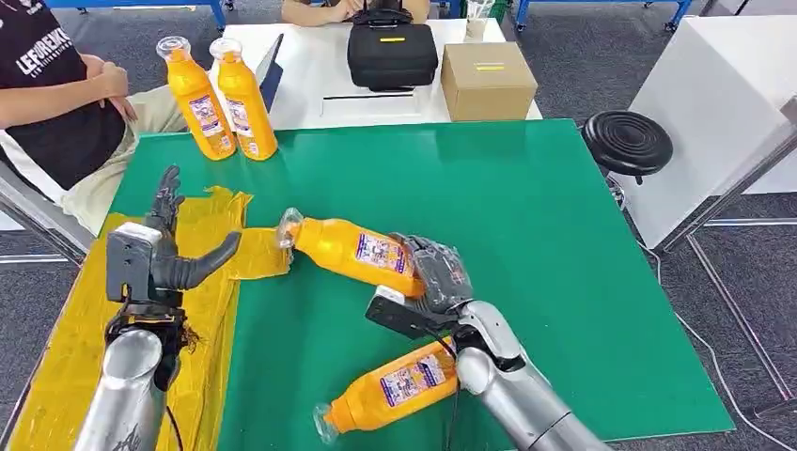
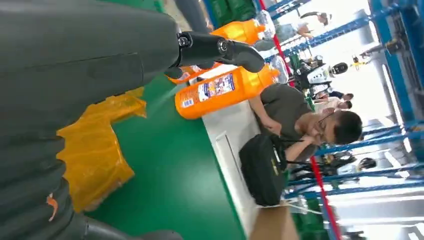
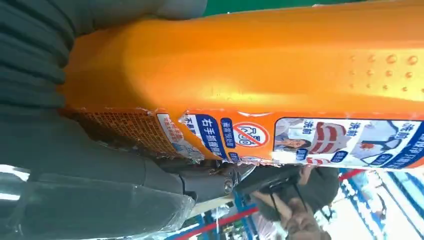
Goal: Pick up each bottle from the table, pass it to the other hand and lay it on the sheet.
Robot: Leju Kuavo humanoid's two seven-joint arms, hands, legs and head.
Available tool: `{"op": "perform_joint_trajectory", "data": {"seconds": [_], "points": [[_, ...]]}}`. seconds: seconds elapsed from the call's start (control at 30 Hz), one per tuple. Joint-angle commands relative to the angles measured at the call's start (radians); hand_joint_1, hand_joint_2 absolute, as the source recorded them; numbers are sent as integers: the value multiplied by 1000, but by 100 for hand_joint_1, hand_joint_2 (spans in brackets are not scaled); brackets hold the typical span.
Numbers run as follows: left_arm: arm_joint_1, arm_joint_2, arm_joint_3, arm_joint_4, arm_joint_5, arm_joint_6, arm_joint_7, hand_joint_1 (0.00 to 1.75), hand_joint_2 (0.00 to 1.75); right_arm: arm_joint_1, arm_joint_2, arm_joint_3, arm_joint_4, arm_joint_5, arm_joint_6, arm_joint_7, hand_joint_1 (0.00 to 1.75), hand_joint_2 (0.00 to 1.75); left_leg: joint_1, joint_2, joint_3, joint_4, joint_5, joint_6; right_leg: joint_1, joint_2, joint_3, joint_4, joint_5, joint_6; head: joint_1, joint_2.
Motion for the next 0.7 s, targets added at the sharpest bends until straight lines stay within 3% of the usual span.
{"op": "perform_joint_trajectory", "data": {"seconds": [0.03, 0.2, 0.27, 0.3, 0.43, 0.53, 0.57, 0.7], "points": [[-33, 12, 1, 65, 286, -185, 109, 0, 175, -54, 28, -33, 50, -45, -64, -45, 175, 175, 3, 4, 2, 1, -2, -6, 3, 1, 3, -1, -1, -3, 0, 0], [-72, 16, -68, 124, 323, -218, 124, 0, 175, -83, 52, -28, 80, -48, -123, -61, 175, 175, 2, 2, 1, 1, -1, -4, 2, -1, 2, 0, -1, -2, 0, 0], [-95, 16, -106, 160, 352, -233, 133, 0, 175, -94, 64, -19, 97, -46, -149, -71, 175, 175, 5, 6, 4, 3, -3, -9, 6, -1, 6, -1, -2, -5, 0, 0], [-95, 16, -106, 160, 352, -233, 133, 0, 175, -94, 64, -19, 97, -46, -149, -71, 175, 175, 2, 2, 1, 1, -1, -4, 2, -1, 2, 0, -1, -2, 0, 0], [-108, 24, -137, 178, 382, -254, 141, 0, 175, -95, 74, -18, 99, -61, -166, -84, 175, 175, 2, 2, 1, 1, -1, -4, 2, -1, 2, -1, -1, -3, 0, 0], [-135, 20, -209, 212, 404, -270, 140, 0, 175, -118, 90, -7, 122, -182, -139, -185, 175, 175, 3, 2, 2, 1, -1, -5, 3, -2, 3, -1, -1, -3, 0, 0], [-148, 15, -234, 223, 408, -270, 136, 0, 175, -123, 96, -13, 127, -284, -66, -227, 175, 175, 2, 1, 1, 1, -1, -4, 2, -2, 2, 0, -1, -3, 0, 0], [-161, 9, -255, 224, 411, -269, 135, 0, 175, -127, 89, -19, 120, -330, -32, -248, 175, 175, 1, 0, -1, 1, 0, -3, 1, -2, 0, 0, 0, -2, 0, 0]]}}
